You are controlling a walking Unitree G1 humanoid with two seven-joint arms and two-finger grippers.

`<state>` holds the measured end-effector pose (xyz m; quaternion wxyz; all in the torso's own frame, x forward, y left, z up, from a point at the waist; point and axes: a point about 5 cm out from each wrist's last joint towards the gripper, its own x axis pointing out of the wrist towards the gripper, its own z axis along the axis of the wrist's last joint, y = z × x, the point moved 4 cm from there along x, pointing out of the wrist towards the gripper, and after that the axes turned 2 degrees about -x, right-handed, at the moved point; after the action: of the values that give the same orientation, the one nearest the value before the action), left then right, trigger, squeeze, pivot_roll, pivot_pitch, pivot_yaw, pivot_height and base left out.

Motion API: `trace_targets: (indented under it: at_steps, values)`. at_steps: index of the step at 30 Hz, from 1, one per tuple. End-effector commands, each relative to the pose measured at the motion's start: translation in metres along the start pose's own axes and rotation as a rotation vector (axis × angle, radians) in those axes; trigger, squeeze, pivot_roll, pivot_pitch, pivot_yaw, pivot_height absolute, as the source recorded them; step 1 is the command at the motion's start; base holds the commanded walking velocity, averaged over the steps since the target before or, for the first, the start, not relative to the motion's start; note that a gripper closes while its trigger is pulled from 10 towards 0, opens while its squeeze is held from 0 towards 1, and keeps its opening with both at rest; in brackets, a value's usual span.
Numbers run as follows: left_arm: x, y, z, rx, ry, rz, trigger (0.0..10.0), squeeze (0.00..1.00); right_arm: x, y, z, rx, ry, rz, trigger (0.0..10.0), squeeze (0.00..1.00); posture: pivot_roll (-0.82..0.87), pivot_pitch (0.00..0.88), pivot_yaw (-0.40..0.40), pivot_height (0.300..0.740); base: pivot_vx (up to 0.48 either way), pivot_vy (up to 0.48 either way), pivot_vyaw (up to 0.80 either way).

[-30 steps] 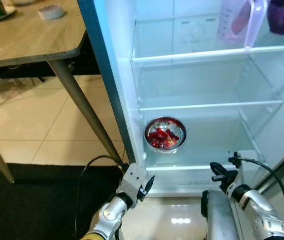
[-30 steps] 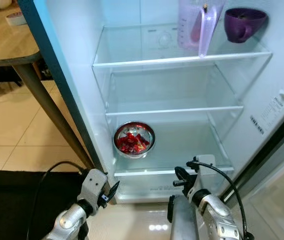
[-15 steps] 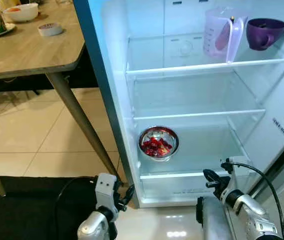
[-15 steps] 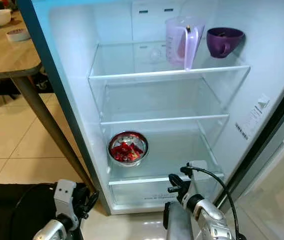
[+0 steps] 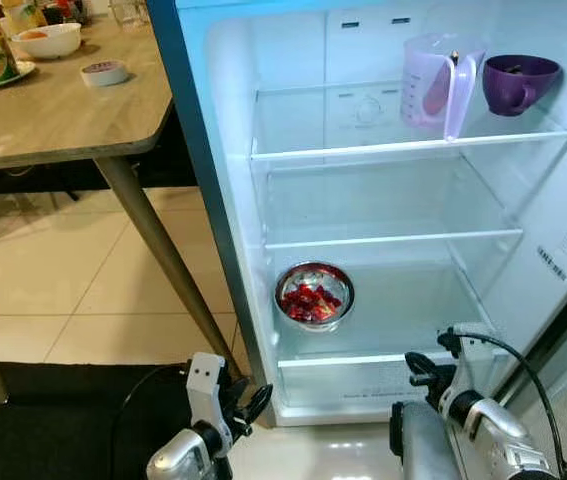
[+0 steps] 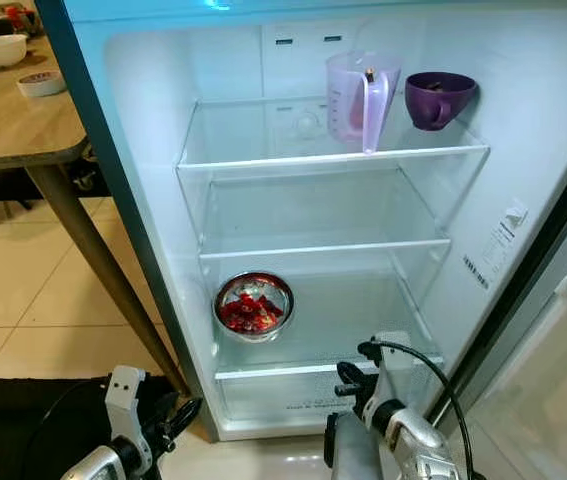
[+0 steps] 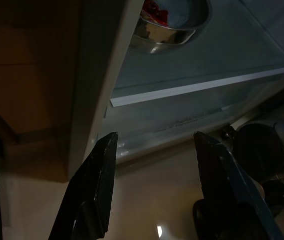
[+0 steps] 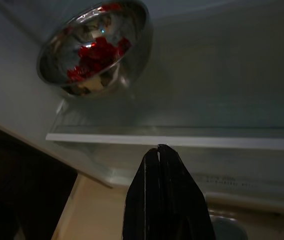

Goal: Restocking fridge

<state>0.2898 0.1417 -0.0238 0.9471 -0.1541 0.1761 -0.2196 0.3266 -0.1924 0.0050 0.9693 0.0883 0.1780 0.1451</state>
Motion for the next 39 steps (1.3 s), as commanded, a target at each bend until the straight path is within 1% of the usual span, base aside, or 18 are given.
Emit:
trace_targets:
  at_steps: [1,2,4,6,9,11,13,15,17,18,21,24,25,28,29,31,38,39]
  values:
    - [-0.009,0.004,-0.016,-0.042,0.052,0.021,10.0,0.0,0.001,0.002,-0.005,0.007,0.012,-0.002,10.0,0.0,-0.08,0.044,0.072,0.453,0.0,0.0,0.0]
    - [-0.012,0.004,-0.021,-0.05,0.066,0.016,10.0,0.0,0.001,0.004,-0.005,0.016,0.005,0.019,10.0,0.0,-0.08,0.044,0.072,0.458,0.0,0.0,0.0]
    - [-0.012,0.004,-0.022,-0.05,0.07,0.015,10.0,0.0,0.0,0.005,-0.005,0.022,0.0,0.029,10.0,0.0,-0.08,0.044,0.072,0.463,0.0,0.0,0.0]
    - [-0.016,0.005,-0.026,-0.063,0.078,0.015,10.0,0.0,0.0,0.006,-0.007,0.007,0.006,0.034,10.0,0.0,-0.08,0.026,0.066,0.473,0.0,0.0,0.0]
    - [-0.017,0.005,-0.027,-0.069,0.081,0.016,10.0,0.0,0.0,0.005,-0.009,0.003,0.012,0.031,10.0,0.0,-0.08,0.026,0.066,0.478,0.0,0.0,0.0]
    - [-0.021,0.01,-0.031,-0.087,0.088,0.04,10.0,0.0,-0.002,0.004,-0.015,0.01,0.032,0.024,10.0,0.0,-0.08,0.025,0.065,0.488,0.0,0.0,0.0]
    - [-0.024,0.015,-0.03,-0.101,0.082,0.078,10.0,0.0,-0.003,0.004,-0.02,0.015,0.049,0.021,10.0,0.0,-0.08,0.03,0.064,0.498,0.0,0.0,0.0]
    - [-0.025,0.019,-0.029,-0.113,0.07,0.099,10.0,0.0,-0.004,0.006,-0.025,0.043,0.054,0.018,10.0,0.0,-0.08,0.03,0.064,0.508,0.0,0.0,0.0]
    - [-0.025,0.02,-0.028,-0.116,0.067,0.102,10.0,0.0,-0.004,0.006,-0.026,0.053,0.054,0.017,10.0,0.0,-0.08,0.03,0.064,0.508,0.0,0.0,0.0]
    - [-0.025,0.019,-0.027,-0.122,0.055,0.101,10.0,0.0,-0.005,0.007,-0.032,0.053,0.081,0.003,10.0,0.0,-0.07,0.035,0.061,0.508,0.0,0.0,0.0]
    - [-0.023,0.017,-0.025,-0.116,0.047,0.084,10.0,0.0,-0.005,0.009,-0.037,0.047,0.099,0.004,10.0,0.0,-0.07,0.035,0.061,0.508,0.0,0.0,0.0]
    - [-0.019,0.009,-0.022,-0.095,0.036,0.031,10.0,0.0,-0.005,0.014,-0.036,0.048,0.082,0.045,10.0,0.0,-0.07,0.024,0.06,0.508,0.0,0.0,0.0]
    - [-0.019,0.008,-0.021,-0.085,0.035,0.029,10.0,0.0,-0.006,0.015,-0.035,0.051,0.072,0.058,10.0,0.0,-0.07,0.022,0.06,0.513,0.0,0.0,0.0]
    - [-0.017,0.01,-0.016,-0.071,0.016,0.045,10.0,0.0,-0.004,0.018,-0.033,0.031,0.068,0.084,10.0,0.0,-0.07,0.015,0.062,0.533,0.0,0.0,0.0]
    - [-0.017,0.01,-0.016,-0.071,0.016,0.045,10.0,0.0,-0.004,0.018,-0.033,0.031,0.068,0.084,10.0,0.0,-0.07,0.015,0.062,0.533,0.0,0.0,0.0]
    - [-0.016,0.016,-0.01,-0.067,-0.004,0.078,10.0,0.0,-0.002,0.02,-0.028,0.032,0.054,0.099,10.0,0.0,-0.07,0.015,0.062,0.553,0.0,0.0,0.0]
    - [-0.015,0.015,-0.007,-0.07,-0.02,0.069,10.0,0.0,0.0,0.021,-0.024,0.029,0.038,0.106,10.0,0.0,-0.06,0.023,0.059,0.583,0.0,0.0,0.0]
    - [-0.015,0.015,-0.007,-0.071,-0.019,0.067,10.0,0.0,0.0,0.021,-0.023,0.032,0.032,0.105,10.0,0.0,-0.06,0.026,0.059,0.593,0.0,0.0,0.0]
